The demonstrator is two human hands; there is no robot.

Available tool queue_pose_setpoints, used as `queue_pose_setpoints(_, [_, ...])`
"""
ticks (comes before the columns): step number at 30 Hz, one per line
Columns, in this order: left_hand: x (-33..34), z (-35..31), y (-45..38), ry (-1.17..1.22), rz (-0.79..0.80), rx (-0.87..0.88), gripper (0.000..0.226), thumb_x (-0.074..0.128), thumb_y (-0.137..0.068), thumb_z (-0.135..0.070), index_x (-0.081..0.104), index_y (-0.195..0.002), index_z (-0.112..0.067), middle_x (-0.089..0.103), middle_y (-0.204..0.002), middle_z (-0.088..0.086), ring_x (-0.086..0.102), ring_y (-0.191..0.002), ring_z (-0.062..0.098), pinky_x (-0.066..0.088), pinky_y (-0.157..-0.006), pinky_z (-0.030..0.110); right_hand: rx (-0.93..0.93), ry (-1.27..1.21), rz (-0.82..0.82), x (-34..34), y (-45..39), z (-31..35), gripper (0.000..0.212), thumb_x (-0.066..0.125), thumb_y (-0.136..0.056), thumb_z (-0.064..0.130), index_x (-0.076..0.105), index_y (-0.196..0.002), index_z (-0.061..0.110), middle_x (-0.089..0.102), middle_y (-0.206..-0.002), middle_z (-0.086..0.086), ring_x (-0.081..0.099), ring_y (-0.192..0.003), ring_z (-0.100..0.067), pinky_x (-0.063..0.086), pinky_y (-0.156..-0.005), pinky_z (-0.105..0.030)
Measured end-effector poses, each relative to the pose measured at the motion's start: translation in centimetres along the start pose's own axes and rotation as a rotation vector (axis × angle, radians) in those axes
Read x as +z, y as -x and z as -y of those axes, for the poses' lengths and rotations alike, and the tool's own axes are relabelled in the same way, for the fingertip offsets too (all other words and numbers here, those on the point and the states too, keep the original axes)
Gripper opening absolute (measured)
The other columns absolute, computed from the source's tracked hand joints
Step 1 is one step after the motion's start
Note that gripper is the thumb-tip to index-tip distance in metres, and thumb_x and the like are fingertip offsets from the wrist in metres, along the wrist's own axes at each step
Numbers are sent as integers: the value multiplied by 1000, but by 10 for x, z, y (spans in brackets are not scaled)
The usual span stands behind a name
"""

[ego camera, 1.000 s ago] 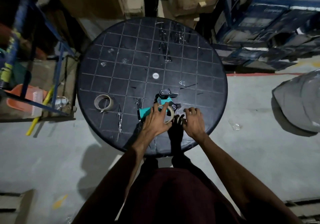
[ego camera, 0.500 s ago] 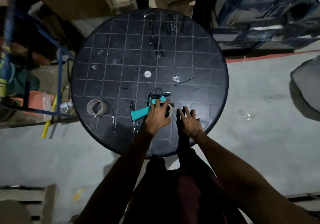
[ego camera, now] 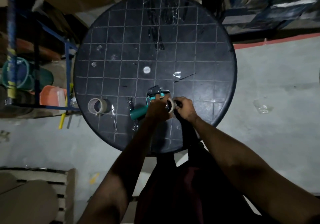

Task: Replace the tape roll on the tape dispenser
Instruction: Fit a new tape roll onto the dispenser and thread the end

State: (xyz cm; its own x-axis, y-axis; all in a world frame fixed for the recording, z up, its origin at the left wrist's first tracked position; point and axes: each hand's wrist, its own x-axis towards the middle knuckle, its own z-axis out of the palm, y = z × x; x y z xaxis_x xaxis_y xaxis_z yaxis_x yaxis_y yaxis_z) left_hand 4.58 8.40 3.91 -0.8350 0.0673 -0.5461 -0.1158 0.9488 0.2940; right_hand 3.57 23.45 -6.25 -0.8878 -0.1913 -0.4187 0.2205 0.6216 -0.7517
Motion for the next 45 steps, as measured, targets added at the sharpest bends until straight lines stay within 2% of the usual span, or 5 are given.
queue_pose_setpoints(6, [10, 10, -4, -47, -18, 129, 85, 73, -63, -36, 43, -142, -29, 44, -136, 15, 56, -107, 43, 54, -86, 56, 89, -78, -77, -15, -13, -3, 29, 56, -90, -1, 77, -103, 14, 78, -104, -2, 71, -102, -18, 52, -101, -28])
queue_pose_setpoints(14, [-3, 16, 3, -165, 27, 214, 74, 76, -67, -28, 46, -134, -35, 36, -143, 5, 47, -119, 37, 52, -90, 57, -153, 64, 130, -38, -44, 72, 53, 70, -87, -2, 61, -138, 9, 65, -128, -4, 60, -101, -4, 35, -89, 3])
queue_pose_setpoints(26, [23, 55, 20, 162, -36, 56, 114, 88, -58, -33, 25, -153, -19, 39, -148, 10, 36, -138, 38, 45, -105, 52, -141, 371, 176, -5, -50, 89, 59, 74, -78, 5, 59, -135, 4, 65, -128, -20, 62, -118, -35, 47, -101, -32])
queue_pose_setpoints(35, [6, 62, 9, 191, -139, -40, 106, 87, -61, -42, 30, -148, -21, 43, -139, 11, 53, -118, 35, 51, -97, 48, 183, 119, -125, -5, -14, 52, 74, 90, -76, 27, 55, -140, 18, 69, -114, -12, 69, -92, -20, 50, -78, -18])
queue_pose_setpoints(45, [-4, 61, 4, 136, -69, 41, 111, 91, -64, -36, 26, -154, -26, 41, -146, 13, 47, -128, 32, 48, -104, 50, 2, 263, -48, -16, -5, 62, 80, 88, -72, 7, 54, -143, 17, 61, -133, -13, 61, -119, -29, 47, -105, -36])
